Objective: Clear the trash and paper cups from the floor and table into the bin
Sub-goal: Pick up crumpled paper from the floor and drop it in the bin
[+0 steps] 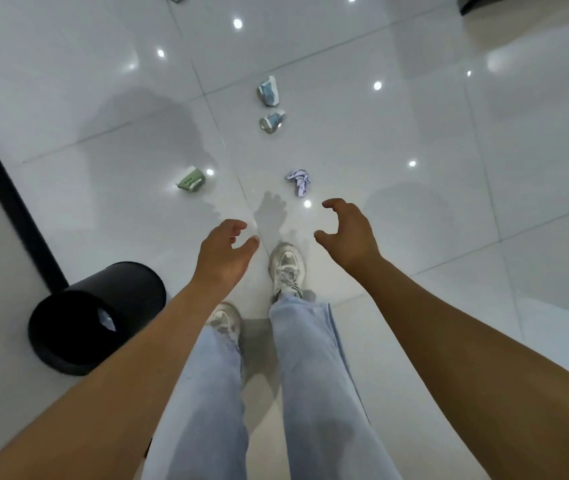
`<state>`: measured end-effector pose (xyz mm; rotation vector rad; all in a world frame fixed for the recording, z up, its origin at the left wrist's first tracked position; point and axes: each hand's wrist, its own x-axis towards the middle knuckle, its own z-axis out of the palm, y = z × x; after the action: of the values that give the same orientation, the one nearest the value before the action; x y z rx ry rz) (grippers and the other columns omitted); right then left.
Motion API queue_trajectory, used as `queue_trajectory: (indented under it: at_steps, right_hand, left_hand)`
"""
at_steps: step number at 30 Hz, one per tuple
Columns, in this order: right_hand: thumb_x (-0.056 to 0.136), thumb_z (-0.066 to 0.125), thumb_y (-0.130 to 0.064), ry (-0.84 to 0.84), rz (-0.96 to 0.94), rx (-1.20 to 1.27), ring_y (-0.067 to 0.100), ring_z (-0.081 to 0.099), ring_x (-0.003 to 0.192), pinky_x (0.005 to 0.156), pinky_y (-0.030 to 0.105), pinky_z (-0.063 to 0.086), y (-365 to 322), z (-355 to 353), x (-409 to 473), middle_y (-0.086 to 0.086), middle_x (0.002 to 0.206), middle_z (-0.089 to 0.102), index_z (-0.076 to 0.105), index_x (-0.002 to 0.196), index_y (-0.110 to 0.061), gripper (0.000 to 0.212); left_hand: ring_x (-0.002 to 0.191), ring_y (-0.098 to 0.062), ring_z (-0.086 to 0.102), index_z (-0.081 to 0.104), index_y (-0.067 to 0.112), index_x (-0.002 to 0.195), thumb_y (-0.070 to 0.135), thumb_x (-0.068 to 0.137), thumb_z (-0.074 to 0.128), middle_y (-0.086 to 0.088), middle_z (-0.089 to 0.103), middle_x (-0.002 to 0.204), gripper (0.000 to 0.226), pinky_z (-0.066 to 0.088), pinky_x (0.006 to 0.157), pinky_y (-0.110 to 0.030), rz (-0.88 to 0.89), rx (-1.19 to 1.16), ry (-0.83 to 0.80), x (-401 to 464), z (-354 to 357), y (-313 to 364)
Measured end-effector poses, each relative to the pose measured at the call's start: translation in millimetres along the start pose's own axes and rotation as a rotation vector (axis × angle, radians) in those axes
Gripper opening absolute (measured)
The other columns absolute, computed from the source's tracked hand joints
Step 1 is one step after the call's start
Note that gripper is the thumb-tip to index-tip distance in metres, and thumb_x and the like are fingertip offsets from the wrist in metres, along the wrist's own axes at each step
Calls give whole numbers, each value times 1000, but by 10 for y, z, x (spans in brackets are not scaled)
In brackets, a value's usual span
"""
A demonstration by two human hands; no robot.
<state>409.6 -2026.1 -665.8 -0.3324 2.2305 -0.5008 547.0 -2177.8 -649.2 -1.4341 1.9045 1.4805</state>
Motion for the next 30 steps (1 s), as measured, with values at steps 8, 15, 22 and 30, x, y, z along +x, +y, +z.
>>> queue_trajectory:
  at_steps: [8,15,22,30]
  right_hand:
    - [82,66,-13,13,31,25,29,50,112,87,34,41,433,338,927,10,128,49,46,132,-16,55]
    - [76,65,-4,14,-60,-52,28,45,117,84,35,46,897,1062,2105,6,136,43,47,134,-19,62]
    - [87,54,-3,6,-62,-258,31,27,135,95,39,41,1359,1792,3144,5,156,20,37,143,-28,63]
    - [77,52,4,96,-155,-235,29,41,115,80,32,44,1435,2284,3402,0,135,42,61,115,-21,46]
  left_hand:
    - [109,-18,54,58,15,117,27,89,63,-1,58,118,31,44,98,-35,-25,31,-6,953,260,-75]
    - [106,-13,56,60,26,111,32,90,61,6,61,114,22,42,89,-26,-28,-11,-16,2066,599,-700]
    - [93,-2,57,61,26,113,32,92,57,15,61,101,22,37,71,-10,-28,-52,6,3081,850,-1276]
    - [91,-2,55,59,22,117,29,94,54,11,58,105,24,38,73,-10,-92,-133,-5,3441,991,-1585]
